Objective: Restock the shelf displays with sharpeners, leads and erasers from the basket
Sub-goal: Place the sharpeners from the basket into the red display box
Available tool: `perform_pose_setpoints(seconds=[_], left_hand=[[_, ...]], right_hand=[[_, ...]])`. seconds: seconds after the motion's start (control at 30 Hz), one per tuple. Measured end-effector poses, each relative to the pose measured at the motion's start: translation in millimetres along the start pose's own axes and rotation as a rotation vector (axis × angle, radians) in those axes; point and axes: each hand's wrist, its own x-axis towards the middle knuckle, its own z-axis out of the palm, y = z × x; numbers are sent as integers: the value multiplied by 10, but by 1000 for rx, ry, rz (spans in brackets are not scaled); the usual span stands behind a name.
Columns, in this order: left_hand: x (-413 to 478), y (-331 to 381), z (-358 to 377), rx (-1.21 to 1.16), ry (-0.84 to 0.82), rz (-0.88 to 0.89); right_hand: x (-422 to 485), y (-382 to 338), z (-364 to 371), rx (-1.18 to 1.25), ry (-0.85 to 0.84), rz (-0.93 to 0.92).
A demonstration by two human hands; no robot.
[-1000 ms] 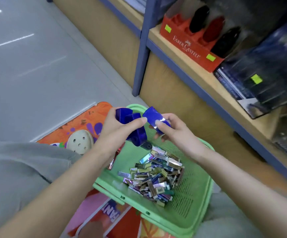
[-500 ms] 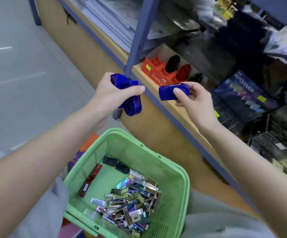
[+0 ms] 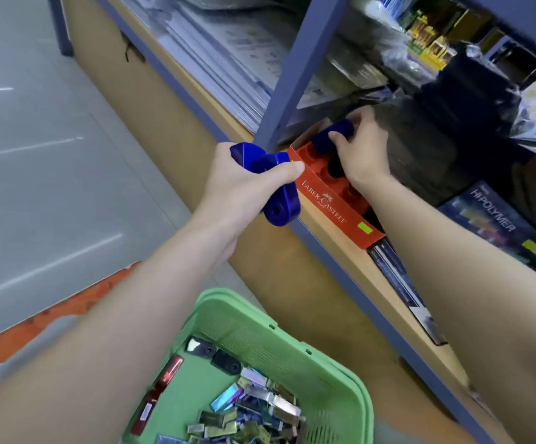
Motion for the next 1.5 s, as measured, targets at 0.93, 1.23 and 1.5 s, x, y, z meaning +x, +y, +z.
perform_pose_setpoints(seconds=[0.93,1.23,1.5], left_hand=[[256,-74,101,-78,93,-81],[300,-201,112,-78,108,-150],[224,-167,206,45,-6,-181]], right_hand=[[-156,-200,13,13,-164,-219],[-1011,-368,-241,497,-536,-48],[-747,-176,-387,456,-182,63]])
